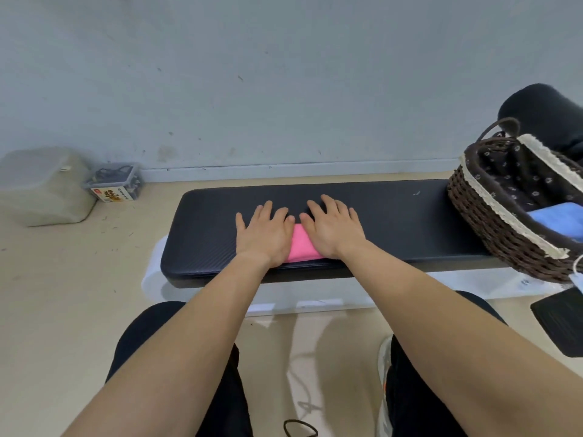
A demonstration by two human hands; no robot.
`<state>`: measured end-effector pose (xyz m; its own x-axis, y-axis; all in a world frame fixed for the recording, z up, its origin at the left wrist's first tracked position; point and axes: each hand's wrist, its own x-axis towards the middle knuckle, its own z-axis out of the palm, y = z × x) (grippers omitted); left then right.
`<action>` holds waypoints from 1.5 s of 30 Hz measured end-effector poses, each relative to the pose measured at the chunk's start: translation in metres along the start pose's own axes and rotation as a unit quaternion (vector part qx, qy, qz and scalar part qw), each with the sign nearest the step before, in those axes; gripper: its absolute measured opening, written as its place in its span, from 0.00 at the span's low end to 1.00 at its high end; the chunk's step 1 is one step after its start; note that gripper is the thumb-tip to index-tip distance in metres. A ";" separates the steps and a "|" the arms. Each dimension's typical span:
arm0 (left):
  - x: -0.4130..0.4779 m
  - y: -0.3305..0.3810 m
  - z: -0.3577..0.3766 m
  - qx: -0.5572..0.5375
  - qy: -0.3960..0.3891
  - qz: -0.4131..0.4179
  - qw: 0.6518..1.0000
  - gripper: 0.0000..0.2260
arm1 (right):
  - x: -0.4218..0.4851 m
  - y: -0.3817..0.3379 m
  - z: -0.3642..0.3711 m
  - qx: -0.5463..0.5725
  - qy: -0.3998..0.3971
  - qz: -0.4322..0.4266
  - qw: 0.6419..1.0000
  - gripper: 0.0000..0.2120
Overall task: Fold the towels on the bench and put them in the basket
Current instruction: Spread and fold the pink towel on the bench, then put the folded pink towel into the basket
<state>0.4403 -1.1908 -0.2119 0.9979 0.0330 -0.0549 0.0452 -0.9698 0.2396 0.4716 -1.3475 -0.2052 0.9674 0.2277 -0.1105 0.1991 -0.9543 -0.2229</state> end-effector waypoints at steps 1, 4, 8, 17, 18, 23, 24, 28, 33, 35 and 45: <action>0.000 -0.002 -0.001 0.003 -0.010 0.003 1.000 0.23 | -0.002 0.003 -0.002 0.001 -0.009 0.002 1.000 0.29; -0.003 -0.003 -0.001 0.041 -0.016 0.010 0.999 0.22 | -0.005 0.011 -0.003 -0.007 -0.016 -0.002 1.000 0.28; -0.014 -0.005 0.003 0.043 0.021 0.078 0.996 0.24 | -0.016 0.014 0.000 -0.030 0.054 -0.079 0.995 0.24; -0.038 -0.009 -0.026 -0.069 0.012 0.116 0.991 0.15 | -0.051 0.033 -0.026 0.016 -0.019 -0.115 0.993 0.20; -0.040 -0.006 -0.029 -0.092 0.003 0.112 0.989 0.14 | -0.055 0.035 -0.034 0.051 -0.041 -0.105 0.992 0.18; -0.042 0.043 -0.051 -0.197 -0.025 0.137 0.970 0.13 | -0.092 0.072 -0.086 0.217 -0.020 -0.080 0.973 0.17; -0.040 0.060 -0.058 -0.215 -0.020 0.145 0.965 0.13 | -0.100 0.083 -0.099 0.247 0.003 -0.069 0.967 0.17; -0.026 0.140 -0.085 -0.300 0.005 0.178 0.937 0.10 | -0.122 0.137 -0.152 0.411 0.051 -0.019 0.910 0.18; 0.007 0.249 -0.095 -0.393 -0.015 0.195 0.899 0.17 | -0.136 0.225 -0.212 0.376 0.161 0.073 0.910 0.22; 0.018 0.290 -0.094 -0.419 -0.057 0.193 0.885 0.18 | -0.131 0.261 -0.225 0.294 0.214 0.114 0.925 0.23; 0.082 0.403 -0.054 -0.105 -0.058 0.284 0.951 0.18 | -0.069 0.352 -0.231 -0.036 0.150 0.158 0.975 0.11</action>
<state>0.5424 -1.5656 -0.0674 0.8534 -0.5199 0.0378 -0.4790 -0.7535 0.4503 0.5110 -1.7439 -0.0528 0.9823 -0.1367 0.1278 -0.1164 -0.9811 -0.1543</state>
